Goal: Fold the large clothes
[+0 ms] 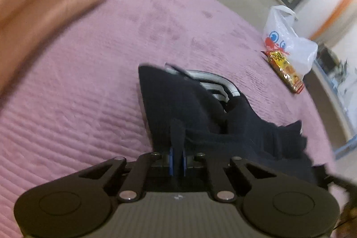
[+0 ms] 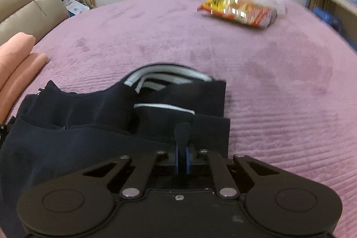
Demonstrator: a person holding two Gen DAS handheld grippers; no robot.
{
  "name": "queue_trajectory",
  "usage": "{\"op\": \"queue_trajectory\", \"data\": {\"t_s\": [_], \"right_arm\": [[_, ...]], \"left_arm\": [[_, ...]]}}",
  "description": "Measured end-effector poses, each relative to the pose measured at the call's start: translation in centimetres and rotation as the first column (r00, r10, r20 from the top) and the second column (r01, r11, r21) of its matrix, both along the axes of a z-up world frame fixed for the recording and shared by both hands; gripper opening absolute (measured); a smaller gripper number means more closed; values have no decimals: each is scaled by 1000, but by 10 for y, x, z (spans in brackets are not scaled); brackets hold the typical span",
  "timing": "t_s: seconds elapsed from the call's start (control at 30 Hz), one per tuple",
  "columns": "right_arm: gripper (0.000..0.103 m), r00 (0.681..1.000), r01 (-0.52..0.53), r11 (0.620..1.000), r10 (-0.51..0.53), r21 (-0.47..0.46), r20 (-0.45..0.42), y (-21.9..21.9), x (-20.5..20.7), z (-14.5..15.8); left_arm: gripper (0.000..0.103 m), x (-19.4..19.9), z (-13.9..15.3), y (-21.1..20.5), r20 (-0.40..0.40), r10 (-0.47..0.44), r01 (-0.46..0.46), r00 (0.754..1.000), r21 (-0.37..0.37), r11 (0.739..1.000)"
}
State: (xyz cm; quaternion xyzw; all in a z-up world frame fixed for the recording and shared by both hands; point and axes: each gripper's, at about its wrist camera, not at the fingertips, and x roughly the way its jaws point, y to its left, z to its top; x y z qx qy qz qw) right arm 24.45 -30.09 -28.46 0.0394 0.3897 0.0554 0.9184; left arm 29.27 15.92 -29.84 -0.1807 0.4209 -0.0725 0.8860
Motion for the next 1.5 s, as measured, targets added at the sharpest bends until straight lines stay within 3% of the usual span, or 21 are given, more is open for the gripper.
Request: {"op": "queue_trajectory", "data": {"t_s": [0.17,0.23,0.33,0.4,0.57,0.67,0.77,0.87,0.97,1.07,1.13,1.2,1.23,1.33,1.4,1.47,1.5], "right_arm": [[7,990,-1,997,13,-81,142,9,-30,39],[7,981,-4,995,23,-98,192,11,-37,55],[6,967,2,995,23,-97,255,12,-35,75],[6,954,10,995,19,-94,301,13,-26,86],[6,933,51,993,-10,-104,359,17,26,90],[6,950,91,992,-60,-88,307,13,72,64],[6,979,121,992,-113,-38,169,6,110,19],[6,988,151,988,-150,-28,37,4,132,-26],[10,989,142,989,-143,-47,-28,9,139,-49],[20,992,115,987,-120,-112,-40,18,137,-47],[43,992,118,983,-122,-138,-21,17,129,-29],[44,993,115,987,-113,-114,26,15,111,-5],[50,994,103,991,-99,-85,50,14,97,10],[53,997,66,998,-66,11,31,22,61,29],[49,999,24,996,-21,83,-32,36,37,23],[26,997,-21,997,27,78,-78,55,18,10],[7,994,-44,998,48,41,-101,67,9,0]], "left_arm": [[4,-33,39,-15,126,-27,9,992,135,991],[4,-46,58,-18,187,-32,11,982,109,994],[5,-51,85,-22,257,-49,12,965,144,990],[5,-47,97,-19,290,-34,4,957,105,994],[5,3,105,-20,356,-5,-28,935,90,996],[5,47,84,-21,338,46,-80,940,87,993],[5,84,39,-29,248,88,-126,965,141,982],[5,100,-5,-38,165,113,-146,980,203,968],[10,101,-33,-44,130,123,-150,984,231,961],[21,103,-29,-42,128,124,-153,984,257,954],[24,97,-19,-39,142,130,-165,981,267,949],[21,82,1,-40,181,135,-185,974,298,937],[21,71,13,-40,208,127,-189,970,310,932],[21,32,43,-49,262,97,-171,960,277,946],[20,2,46,-55,230,112,-159,967,198,967],[14,-23,35,-61,174,134,-158,976,135,978],[13,-34,25,-65,138,135,-150,981,108,983]]}}
